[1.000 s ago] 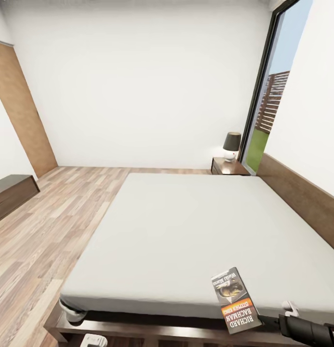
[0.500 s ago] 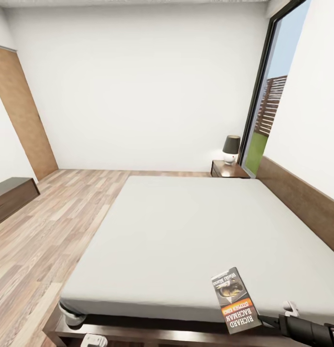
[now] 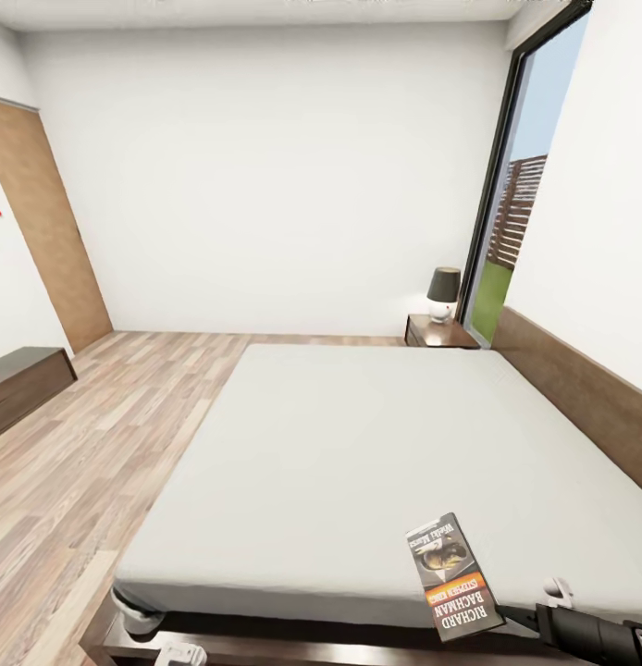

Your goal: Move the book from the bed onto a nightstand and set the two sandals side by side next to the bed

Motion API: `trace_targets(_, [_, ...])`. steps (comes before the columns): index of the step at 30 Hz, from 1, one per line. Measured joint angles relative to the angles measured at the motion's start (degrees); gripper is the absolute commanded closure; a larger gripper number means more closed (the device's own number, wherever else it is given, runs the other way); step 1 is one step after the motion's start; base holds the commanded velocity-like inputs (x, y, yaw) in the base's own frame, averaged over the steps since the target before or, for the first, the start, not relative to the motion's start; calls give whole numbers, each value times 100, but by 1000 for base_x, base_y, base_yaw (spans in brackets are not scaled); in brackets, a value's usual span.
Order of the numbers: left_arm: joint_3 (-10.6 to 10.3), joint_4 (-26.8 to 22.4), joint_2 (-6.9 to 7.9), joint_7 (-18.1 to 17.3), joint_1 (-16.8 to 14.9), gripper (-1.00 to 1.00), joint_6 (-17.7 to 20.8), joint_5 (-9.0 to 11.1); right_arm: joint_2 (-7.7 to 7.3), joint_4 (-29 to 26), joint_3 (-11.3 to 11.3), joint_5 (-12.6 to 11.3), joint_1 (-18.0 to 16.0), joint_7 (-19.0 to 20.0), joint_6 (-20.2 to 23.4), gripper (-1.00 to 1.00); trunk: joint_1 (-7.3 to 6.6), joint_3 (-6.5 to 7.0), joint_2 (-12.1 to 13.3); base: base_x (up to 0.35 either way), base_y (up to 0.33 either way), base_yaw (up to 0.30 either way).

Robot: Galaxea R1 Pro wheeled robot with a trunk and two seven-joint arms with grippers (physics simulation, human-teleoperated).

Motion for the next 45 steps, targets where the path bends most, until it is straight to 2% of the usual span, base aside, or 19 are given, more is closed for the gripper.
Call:
trace_targets(37, [0, 0, 0, 0, 0, -100, 0, 0, 5, 0, 1, 0, 0, -8, -6, 100, 0, 342, 1, 0, 0, 0])
trace_targets(45, [-1, 0, 0, 0, 0, -100, 0, 0, 7, 0, 1, 1, 0, -17, -7, 100, 0, 374, 1, 0, 0, 0])
